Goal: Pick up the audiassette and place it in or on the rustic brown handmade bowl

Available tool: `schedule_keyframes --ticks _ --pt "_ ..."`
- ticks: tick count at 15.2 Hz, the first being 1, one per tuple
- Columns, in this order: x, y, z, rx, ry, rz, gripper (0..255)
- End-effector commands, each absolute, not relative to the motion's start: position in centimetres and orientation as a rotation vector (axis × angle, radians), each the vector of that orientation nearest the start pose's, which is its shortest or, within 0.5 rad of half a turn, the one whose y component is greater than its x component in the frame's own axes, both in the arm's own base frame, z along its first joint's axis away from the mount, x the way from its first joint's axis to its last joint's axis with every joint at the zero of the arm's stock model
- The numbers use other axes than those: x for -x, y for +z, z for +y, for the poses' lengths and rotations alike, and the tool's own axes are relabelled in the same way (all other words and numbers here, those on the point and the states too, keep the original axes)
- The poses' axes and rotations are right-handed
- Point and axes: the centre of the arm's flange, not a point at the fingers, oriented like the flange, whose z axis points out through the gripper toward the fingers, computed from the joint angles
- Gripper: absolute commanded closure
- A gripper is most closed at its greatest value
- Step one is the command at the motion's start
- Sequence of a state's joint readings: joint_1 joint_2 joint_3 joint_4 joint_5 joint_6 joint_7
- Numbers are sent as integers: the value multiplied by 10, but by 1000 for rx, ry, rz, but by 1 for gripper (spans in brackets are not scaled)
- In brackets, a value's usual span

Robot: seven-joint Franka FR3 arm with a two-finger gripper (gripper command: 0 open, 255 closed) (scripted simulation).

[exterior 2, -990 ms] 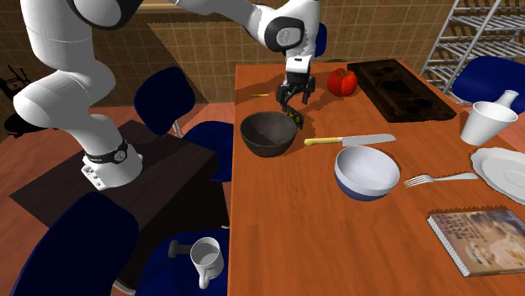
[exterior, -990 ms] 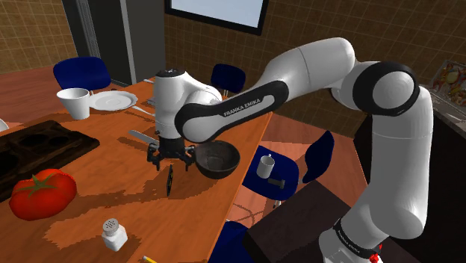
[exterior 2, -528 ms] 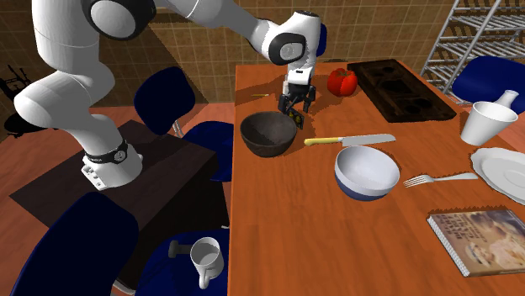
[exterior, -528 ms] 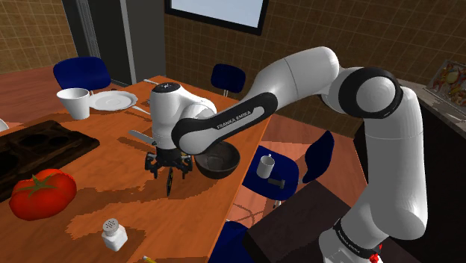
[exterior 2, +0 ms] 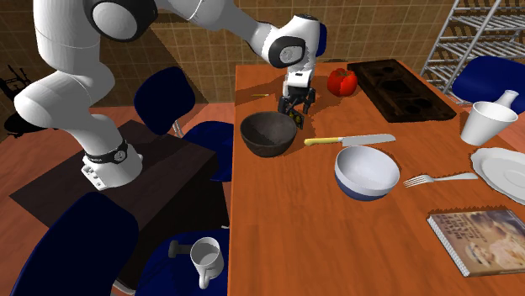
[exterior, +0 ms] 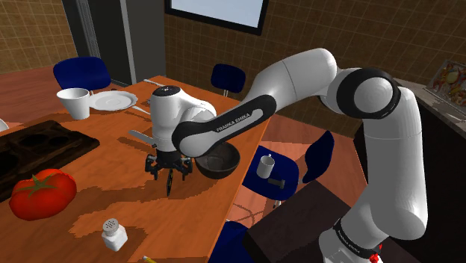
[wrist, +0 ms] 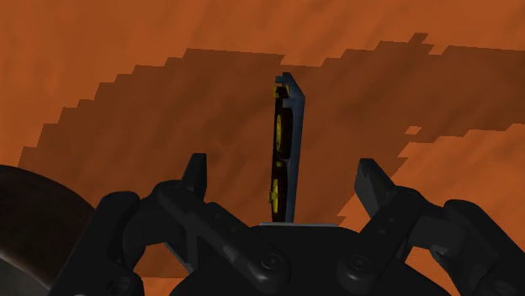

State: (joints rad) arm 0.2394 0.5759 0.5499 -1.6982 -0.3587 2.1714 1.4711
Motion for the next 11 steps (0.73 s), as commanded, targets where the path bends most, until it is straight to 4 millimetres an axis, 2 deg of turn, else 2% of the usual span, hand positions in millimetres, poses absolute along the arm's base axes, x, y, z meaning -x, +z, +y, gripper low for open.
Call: schedule_keyframes --ticks 1,10,11 --pt "-508 298 436 3028 -6 851 255" --pt "-508 298 436 3028 -6 851 255" --pt "-508 304 436 3028 -6 851 255"
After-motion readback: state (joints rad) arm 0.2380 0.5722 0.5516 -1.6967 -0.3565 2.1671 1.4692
